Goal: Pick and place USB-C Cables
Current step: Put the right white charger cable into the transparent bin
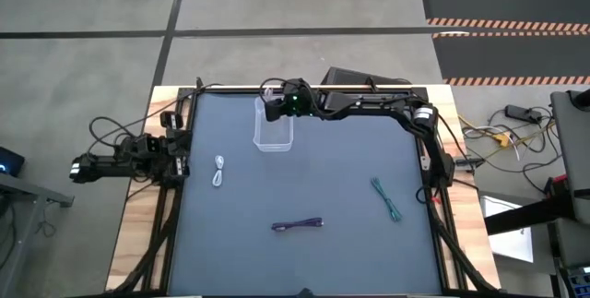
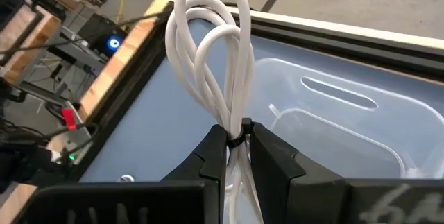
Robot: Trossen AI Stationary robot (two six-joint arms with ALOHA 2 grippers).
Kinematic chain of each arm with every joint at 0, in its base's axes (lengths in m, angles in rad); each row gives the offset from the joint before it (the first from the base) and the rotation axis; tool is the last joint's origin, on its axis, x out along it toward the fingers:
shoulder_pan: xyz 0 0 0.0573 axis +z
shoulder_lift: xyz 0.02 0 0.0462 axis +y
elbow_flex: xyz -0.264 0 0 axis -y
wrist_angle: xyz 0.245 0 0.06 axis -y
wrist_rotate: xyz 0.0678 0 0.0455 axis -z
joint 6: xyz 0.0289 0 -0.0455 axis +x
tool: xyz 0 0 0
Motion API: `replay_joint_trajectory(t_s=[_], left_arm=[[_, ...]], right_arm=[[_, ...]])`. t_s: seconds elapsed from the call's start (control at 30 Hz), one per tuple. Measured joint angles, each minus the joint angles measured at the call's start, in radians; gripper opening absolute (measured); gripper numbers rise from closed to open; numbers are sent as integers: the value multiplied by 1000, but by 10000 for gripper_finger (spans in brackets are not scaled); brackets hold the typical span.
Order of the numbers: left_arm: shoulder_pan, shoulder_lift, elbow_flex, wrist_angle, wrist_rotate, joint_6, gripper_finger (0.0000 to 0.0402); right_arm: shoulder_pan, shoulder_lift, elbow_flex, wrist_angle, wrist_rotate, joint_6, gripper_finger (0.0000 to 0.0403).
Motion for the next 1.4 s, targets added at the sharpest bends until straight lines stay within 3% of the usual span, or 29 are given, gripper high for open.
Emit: replay_joint_trajectory(t_s=[1.1, 1.27, 1.4], left_arm=[[0, 0, 0, 1, -5, 3, 0], [0, 0, 0, 2, -10, 3, 0], [0, -1, 0, 1, -13, 3, 0]], right_arm=[[9, -2, 163, -5, -67, -13, 38], [31, 48, 220, -7, -84, -15, 38], [31, 128, 339, -73, -159, -20, 38]])
